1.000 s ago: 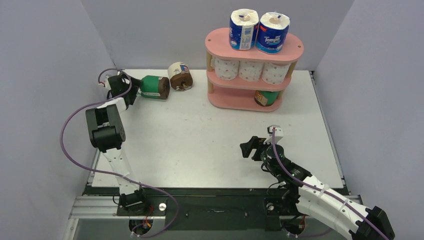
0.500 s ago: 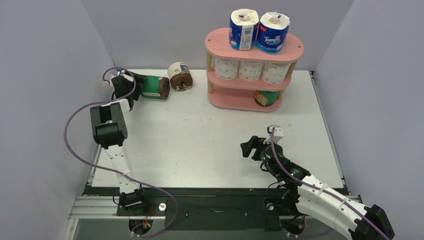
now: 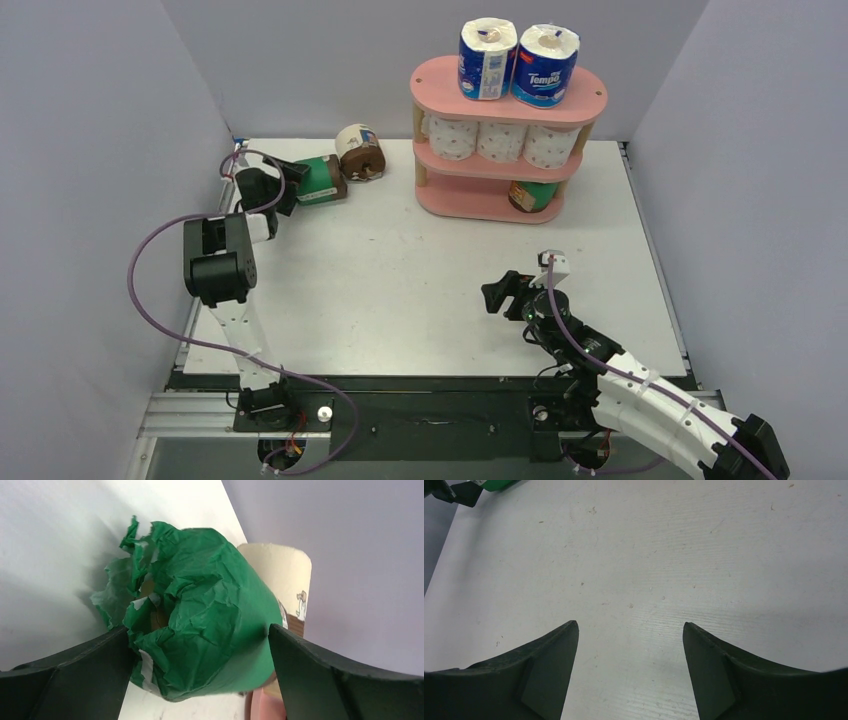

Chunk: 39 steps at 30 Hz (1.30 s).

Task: Place and organize the paper towels onto the shelf
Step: Adjust the paper towel at the center of the board.

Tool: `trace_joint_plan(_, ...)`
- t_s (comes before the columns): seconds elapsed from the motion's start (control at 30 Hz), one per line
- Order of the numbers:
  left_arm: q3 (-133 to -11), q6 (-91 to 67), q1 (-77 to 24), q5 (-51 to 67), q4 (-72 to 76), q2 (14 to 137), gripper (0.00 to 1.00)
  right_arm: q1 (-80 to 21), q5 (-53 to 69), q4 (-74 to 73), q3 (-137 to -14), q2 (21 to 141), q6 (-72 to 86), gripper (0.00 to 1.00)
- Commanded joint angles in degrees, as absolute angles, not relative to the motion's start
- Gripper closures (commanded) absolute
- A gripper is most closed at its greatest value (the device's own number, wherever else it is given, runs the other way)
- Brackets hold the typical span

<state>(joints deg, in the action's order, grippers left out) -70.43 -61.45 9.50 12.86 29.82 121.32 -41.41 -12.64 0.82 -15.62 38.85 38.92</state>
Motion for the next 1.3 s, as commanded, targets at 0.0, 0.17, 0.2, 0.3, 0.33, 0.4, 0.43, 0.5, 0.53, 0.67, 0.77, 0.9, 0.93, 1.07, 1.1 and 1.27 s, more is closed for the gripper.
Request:
trace_joint_plan(0.0, -64.78, -63.79, 8.6, 14.01, 37.27, 113.63, 0.0, -41.86, -13.44, 3.55, -14.87, 38.25, 39.97, 0.28)
trace_joint_plan(0.17, -58.2, -63.9, 5.9, 13.98, 38.16, 108.45, 0.0, -41.89, -12.58, 4.07, -14.79, 38.62, 40.69, 0.29)
trace_joint_plan(0.2, -57.27, -63.9, 5.5, 13.76, 38.35, 106.72, 0.0, -41.91, -12.46, 4.1, -14.64, 38.55, 40.87, 0.29)
trace_joint_plan(0.3, -53.58, -63.67, 3.96, 13.16, 37.99, 103.66, 0.0, -41.92, -12.16, 4.27, -14.39, 38.32, 41.45, 0.3)
trace_joint_plan(0.33, -53.03, -63.65, 3.78, 13.17, 37.31, 102.09, 0.0, -41.92, -11.96, 4.29, -14.28, 38.19, 41.65, 0.3)
trace_joint_plan(0.4, -51.4, -63.59, 3.72, 12.86, 35.51, 99.77, 0.0, -41.98, -11.73, 4.23, -14.31, 38.08, 41.8, 0.3)
trace_joint_plan(0.43, -50.27, -63.27, 3.85, 12.09, 34.63, 98.93, 0.0, -42.0, -11.76, 4.18, -14.32, 38.07, 41.78, 0.3)
trace_joint_plan(0.5, -48.76, -62.57, 4.4, 10.74, 30.67, 95.2, 0.0, -42.08, -11.46, 4.13, -14.42, 37.86, 41.86, 0.3)
trace_joint_plan(0.53, -48.28, -62.35, 4.86, 10.29, 28.87, 94.23, 0.01, -42.07, -11.36, 4.11, -14.5, 37.81, 41.84, 0.3)
trace_joint_plan(0.67, -46.09, -61.7, 5.87, 6.87, 23.71, 89.66, 0.02, -42.21, -10.87, 4.29, -14.48, 37.86, 41.96, 0.3)
trace_joint_plan(0.77, -45.63, -61.64, 5.89, 5.78, 21.77, 87.91, 0.03, -42.35, -10.52, 4.51, -14.59, 37.96, 42.16, 0.3)
trace_joint_plan(0.9, -44.78, -63.7, 5.83, 6.81, 23.62, 89.37, 0.03, -42.52, -10.48, 4.38, -14.5, 37.54, 42.27, 0.31)
trace_joint_plan(0.93, -44.57, -64.35, 5.76, 7.17, 24.16, 89.86, 0.03, -42.57, -10.56, 4.17, -14.46, 37.4, 42.23, 0.31)
trace_joint_plan(1.07, -44.61, -66.19, 5.76, 8.71, 28.09, 93.28, 0.03, -42.7, -11.0, 3.02, -14.41, 36.13, 42.27, 0.31)
trace_joint_plan(1.1, -44.72, -66.45, 5.72, 8.93, 29.41, 94.51, 0.03, -42.67, -11.23, 2.79, -14.3, 35.69, 42.23, 0.31)
trace_joint_plan(1.27, -46.39, -68.5, 4.74, 10.19, 33.66, 98.58, 0.03, -42.71, -12.28, 1.67, -14.74, 34.99, 41.96, 0.31)
